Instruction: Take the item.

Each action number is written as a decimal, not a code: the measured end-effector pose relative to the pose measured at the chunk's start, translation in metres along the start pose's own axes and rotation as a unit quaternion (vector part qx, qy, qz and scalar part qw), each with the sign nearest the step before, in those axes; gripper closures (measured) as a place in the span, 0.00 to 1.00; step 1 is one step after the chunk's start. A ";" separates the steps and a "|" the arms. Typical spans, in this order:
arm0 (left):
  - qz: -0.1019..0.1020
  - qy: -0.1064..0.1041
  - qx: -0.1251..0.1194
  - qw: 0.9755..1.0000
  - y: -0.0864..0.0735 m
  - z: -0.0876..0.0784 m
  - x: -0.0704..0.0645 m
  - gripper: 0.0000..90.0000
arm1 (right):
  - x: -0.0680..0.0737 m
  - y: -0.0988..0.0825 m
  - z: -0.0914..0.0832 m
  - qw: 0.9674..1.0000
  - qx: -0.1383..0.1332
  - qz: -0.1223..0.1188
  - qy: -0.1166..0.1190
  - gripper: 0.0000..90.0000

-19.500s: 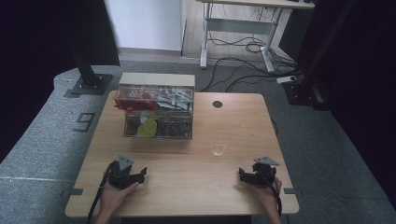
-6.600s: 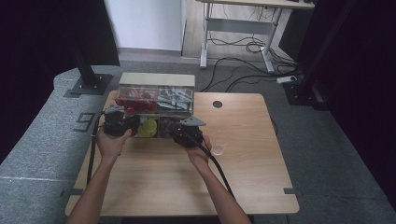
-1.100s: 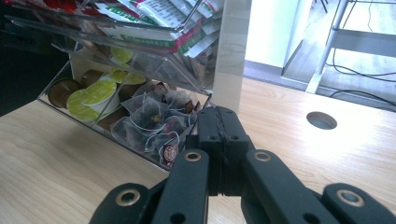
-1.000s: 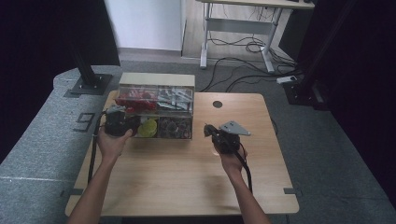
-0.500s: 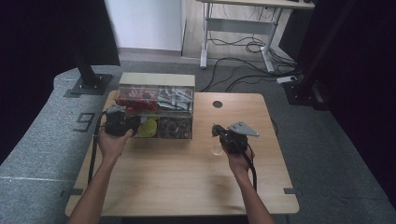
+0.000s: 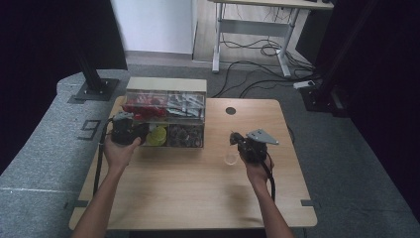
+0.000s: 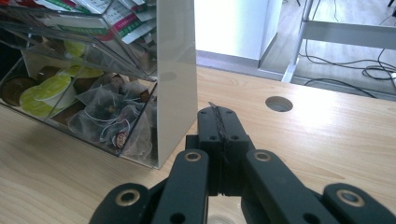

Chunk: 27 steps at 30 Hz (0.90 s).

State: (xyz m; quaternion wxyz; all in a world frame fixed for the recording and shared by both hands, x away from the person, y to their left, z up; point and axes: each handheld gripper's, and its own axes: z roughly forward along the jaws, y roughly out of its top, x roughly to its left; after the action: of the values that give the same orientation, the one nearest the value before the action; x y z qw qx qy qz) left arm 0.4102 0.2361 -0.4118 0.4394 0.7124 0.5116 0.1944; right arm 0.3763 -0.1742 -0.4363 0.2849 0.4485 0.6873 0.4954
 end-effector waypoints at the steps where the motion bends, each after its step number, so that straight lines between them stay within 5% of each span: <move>1: 0.000 0.000 0.000 1.000 0.000 0.000 0.000 1.00 | 0.000 0.000 0.000 1.000 0.000 0.000 0.000 0.99; 7: -0.001 -0.001 0.000 1.000 0.000 0.000 0.000 1.00 | -0.003 -0.002 0.004 1.000 0.004 0.002 -0.004 0.98; 12: 0.000 -0.001 0.001 1.000 0.000 0.001 -0.001 1.00 | -0.003 -0.002 0.005 1.000 0.008 -0.007 -0.009 0.84; 17: 0.000 -0.002 0.001 1.000 0.000 0.001 -0.002 0.99 | -0.003 -0.004 0.004 1.000 0.007 -0.007 -0.010 0.80; 27: -0.002 -0.003 0.000 1.000 -0.002 0.002 -0.002 1.00 | -0.004 -0.011 0.000 1.000 -0.001 0.004 0.005 0.72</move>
State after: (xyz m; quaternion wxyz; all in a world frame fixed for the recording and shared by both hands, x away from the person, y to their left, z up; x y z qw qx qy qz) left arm 0.4095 0.2336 -0.4146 0.4412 0.7120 0.5118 0.1913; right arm 0.3745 -0.1786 -0.4470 0.2797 0.4483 0.6867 0.4993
